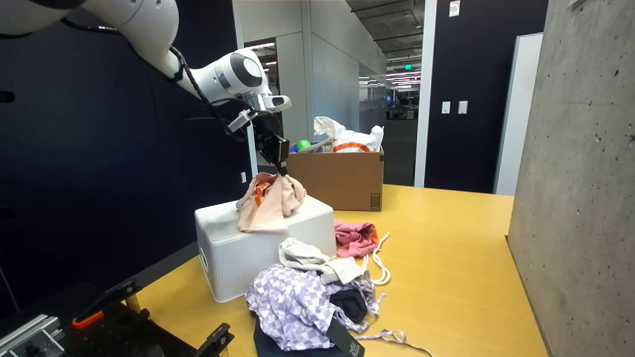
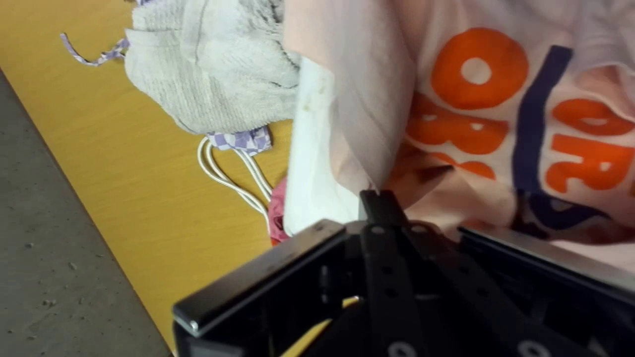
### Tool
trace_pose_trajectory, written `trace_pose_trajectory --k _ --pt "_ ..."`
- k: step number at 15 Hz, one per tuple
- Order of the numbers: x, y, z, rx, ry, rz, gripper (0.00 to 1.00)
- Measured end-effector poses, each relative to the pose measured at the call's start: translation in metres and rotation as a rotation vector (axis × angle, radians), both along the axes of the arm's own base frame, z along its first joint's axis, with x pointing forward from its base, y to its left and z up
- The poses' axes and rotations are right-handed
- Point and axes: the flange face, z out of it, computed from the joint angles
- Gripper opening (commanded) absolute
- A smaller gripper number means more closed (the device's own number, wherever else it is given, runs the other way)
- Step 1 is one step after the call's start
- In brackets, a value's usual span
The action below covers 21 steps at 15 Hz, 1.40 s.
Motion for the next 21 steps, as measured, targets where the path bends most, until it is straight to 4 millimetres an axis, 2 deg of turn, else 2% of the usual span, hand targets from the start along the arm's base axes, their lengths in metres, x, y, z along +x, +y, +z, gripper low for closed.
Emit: trace_pose_trajectory --k 3,5,7,8,9,11,13,16,19,21 --pt "-0.014 -0.047 0.001 -0.012 0.031 -0.073 0.0" --pt "-0.028 -0.083 -0.011 -0.013 0.06 -0.122 0.0" --pt "-0.043 -0.118 -0.032 -0.01 0.093 -0.168 0.0" --pt "-0.05 -0.132 -0.043 -0.01 0.11 -0.188 0.26" --pt "-0.057 -0.145 -0.054 -0.011 0.129 -0.208 0.27" --pt "-0.069 -0.161 -0.07 -0.012 0.154 -0.238 0.4" --pt "-0.074 -0.165 -0.074 -0.012 0.154 -0.255 0.55" --pt "-0.074 -0.152 -0.055 0.005 0.097 -0.253 0.77" --pt "-0.072 -0.114 -0.02 0.045 0.005 -0.247 0.98" --pt "-0.072 -0.078 0.001 0.081 -0.06 -0.271 1.0"
